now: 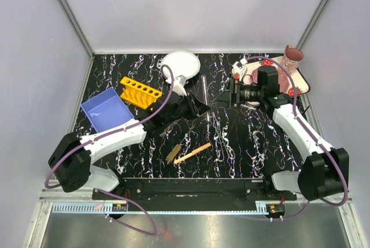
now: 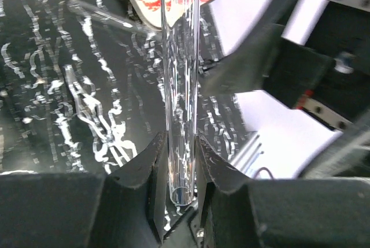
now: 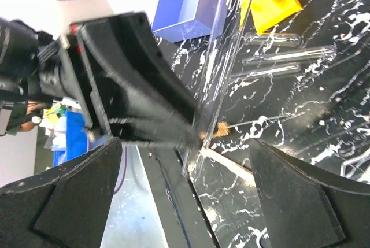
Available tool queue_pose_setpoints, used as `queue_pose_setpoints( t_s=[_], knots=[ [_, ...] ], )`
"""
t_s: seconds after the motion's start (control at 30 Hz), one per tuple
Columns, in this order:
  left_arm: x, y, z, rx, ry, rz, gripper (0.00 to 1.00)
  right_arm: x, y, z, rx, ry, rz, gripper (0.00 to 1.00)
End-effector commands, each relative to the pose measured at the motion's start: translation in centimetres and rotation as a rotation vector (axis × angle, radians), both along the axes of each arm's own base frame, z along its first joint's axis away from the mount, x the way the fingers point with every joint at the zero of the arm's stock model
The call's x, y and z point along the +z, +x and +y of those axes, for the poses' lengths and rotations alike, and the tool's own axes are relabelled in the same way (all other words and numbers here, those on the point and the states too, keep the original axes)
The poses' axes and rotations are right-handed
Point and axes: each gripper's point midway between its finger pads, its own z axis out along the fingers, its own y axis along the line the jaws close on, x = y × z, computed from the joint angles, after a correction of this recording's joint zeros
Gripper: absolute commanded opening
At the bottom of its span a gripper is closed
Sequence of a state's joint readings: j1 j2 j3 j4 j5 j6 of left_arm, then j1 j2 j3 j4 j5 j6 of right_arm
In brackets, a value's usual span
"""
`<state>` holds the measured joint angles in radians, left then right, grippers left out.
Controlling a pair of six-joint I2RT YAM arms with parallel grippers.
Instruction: Organize the chemistry lab equipment
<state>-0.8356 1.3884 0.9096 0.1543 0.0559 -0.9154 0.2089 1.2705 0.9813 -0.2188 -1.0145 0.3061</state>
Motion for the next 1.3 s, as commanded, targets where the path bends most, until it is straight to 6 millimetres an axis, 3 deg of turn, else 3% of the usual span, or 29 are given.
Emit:
queue_pose_setpoints(
  t_s=[0.0,0.13,0.37,0.6,0.83,1.1,1.13,1.17,1.27],
  knots=[
    [6.5,-0.7,-1.0,0.006,-0.22,-0.104,0.19,3.3,2.4,2.3,-0.044,0.067,-0.011,0.95],
    [6.8,-1.2,-0.9,0.005,-0.235,-0.106,0.19,3.5,3.4,2.8,-0.051,0.074,0.017,0.93],
    [7.1,-1.6,-1.1,0.006,-0.254,-0.11,0.19,3.3,3.3,3.8,-0.036,0.101,0.085,0.83],
    [6.9,-1.4,-0.7,0.046,-0.258,-0.112,0.19,3.1,2.7,4.4,-0.016,0.124,0.111,0.66],
    [6.9,-1.5,-0.7,0.052,-0.266,-0.105,0.2,2.2,2.0,5.0,0.014,0.108,0.113,0.36],
    [7.5,-1.9,-0.7,0.042,-0.278,-0.114,0.2,0.9,1.5,5.3,0.031,0.062,0.105,0.32],
    [7.5,-1.9,-0.7,0.042,-0.278,-0.114,0.2,0.9,1.5,5.3,0.033,0.058,0.1,0.28],
    [7.6,-1.9,-0.7,0.042,-0.278,-0.114,0.2,1.1,1.6,5.3,0.035,0.058,0.087,0.16],
    [7.6,-2.1,-0.4,0.041,-0.279,-0.115,0.27,1.5,1.5,5.2,0.041,0.046,0.055,0.08]
  ],
)
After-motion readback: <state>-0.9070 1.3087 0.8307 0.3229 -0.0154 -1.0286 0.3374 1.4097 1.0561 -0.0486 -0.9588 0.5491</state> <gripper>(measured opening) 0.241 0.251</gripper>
